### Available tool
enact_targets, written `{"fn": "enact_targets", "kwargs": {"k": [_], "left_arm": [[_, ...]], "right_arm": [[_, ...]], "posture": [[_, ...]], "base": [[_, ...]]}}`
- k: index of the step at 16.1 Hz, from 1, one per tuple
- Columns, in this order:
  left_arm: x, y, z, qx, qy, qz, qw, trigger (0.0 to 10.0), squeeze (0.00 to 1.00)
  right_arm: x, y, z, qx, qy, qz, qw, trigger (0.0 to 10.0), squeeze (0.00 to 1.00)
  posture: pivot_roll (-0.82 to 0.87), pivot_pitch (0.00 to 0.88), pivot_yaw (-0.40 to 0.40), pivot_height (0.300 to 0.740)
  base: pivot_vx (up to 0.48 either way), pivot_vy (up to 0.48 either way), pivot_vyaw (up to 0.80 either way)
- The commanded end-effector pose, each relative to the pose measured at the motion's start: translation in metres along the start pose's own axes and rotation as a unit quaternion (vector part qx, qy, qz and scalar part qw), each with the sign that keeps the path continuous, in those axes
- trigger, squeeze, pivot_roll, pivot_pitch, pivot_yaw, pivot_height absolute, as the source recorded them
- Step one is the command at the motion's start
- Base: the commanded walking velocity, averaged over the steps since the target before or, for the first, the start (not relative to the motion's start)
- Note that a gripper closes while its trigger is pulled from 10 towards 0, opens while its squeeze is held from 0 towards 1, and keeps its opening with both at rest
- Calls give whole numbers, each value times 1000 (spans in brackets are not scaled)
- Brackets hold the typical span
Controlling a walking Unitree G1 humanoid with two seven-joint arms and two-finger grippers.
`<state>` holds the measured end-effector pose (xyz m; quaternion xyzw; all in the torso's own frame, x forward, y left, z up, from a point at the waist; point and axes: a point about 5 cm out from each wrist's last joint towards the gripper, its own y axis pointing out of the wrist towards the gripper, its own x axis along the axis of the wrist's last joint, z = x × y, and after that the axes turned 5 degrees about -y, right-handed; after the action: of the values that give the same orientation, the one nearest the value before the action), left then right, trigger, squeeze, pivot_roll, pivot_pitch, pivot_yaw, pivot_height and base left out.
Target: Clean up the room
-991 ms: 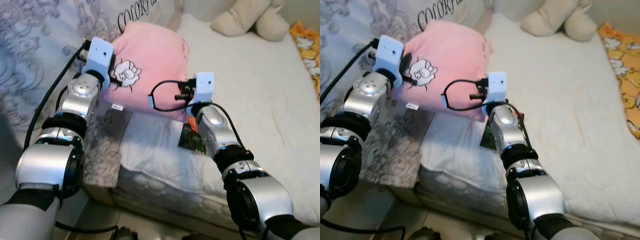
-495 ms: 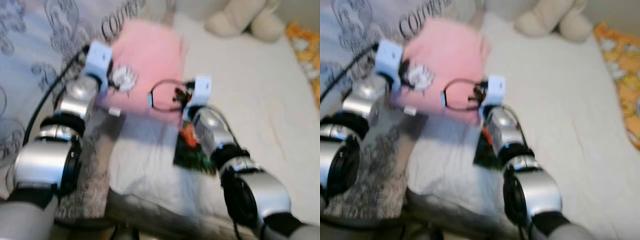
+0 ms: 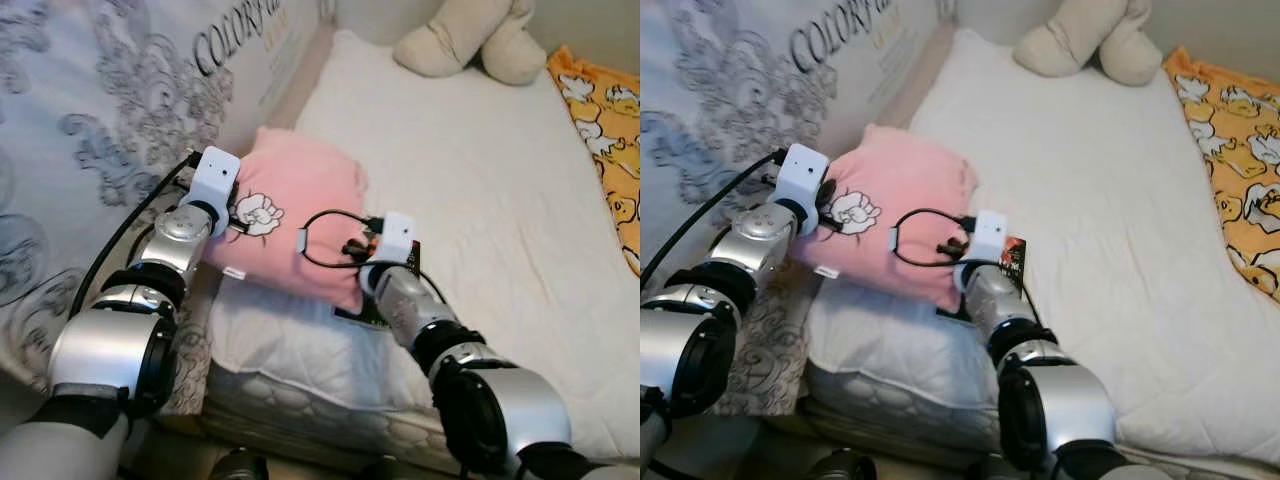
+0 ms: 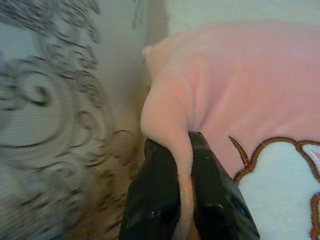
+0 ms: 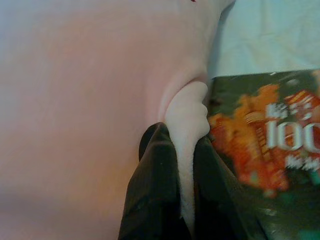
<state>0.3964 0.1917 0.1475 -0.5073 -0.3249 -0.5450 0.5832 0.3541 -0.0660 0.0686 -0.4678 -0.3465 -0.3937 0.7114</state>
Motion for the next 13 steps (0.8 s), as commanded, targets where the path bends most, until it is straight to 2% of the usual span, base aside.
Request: {"fn": "enact_targets", "kwargs": {"k": [1, 4, 5, 8, 9, 10, 11, 13], "left_arm": [[14, 0, 14, 32, 13, -24, 999, 10000, 0], [17, -1, 18, 46, 18, -30, 998, 10000, 0], [17, -1, 17, 45, 24, -29, 998, 10000, 0], [12, 0, 10, 36, 36, -23, 998, 10000, 0], [14, 0, 9, 40, 57, -32, 997, 10000, 1000], [17, 0, 9, 42, 67, -36, 996, 10000, 1000], [18, 1, 9, 44, 68, -39, 996, 10000, 1000], [26, 2, 9, 52, 76, -52, 994, 10000, 1000]], "right_arm": [[-7, -2, -14, -28, -2, 17, 999, 10000, 0], [-16, -3, -6, -12, -6, 32, 999, 10000, 0], [-18, -2, 0, -1, -18, 34, 999, 10000, 0], [-20, -2, 4, -4, -44, 40, 998, 10000, 0], [-22, -2, 6, -5, -48, 42, 998, 10000, 0], [-21, -2, 8, -4, -52, 39, 998, 10000, 608], [-20, -2, 9, -3, -55, 35, 998, 10000, 1000], [-18, -1, 14, 2, -81, 26, 996, 10000, 1000]], "posture": [[-76, 68, -41, 736], [-74, 69, -43, 736], [-68, 74, -45, 736], [-76, 80, -48, 736], [-90, 93, -47, 736], [-90, 94, -47, 736], [-92, 95, -47, 736], [-94, 95, -54, 736]], "base": [[0, 0, 0], [0, 0, 0], [0, 0, 0], [0, 0, 0], [0, 0, 0], [0, 0, 0], [0, 0, 0], [0, 0, 0]]}}
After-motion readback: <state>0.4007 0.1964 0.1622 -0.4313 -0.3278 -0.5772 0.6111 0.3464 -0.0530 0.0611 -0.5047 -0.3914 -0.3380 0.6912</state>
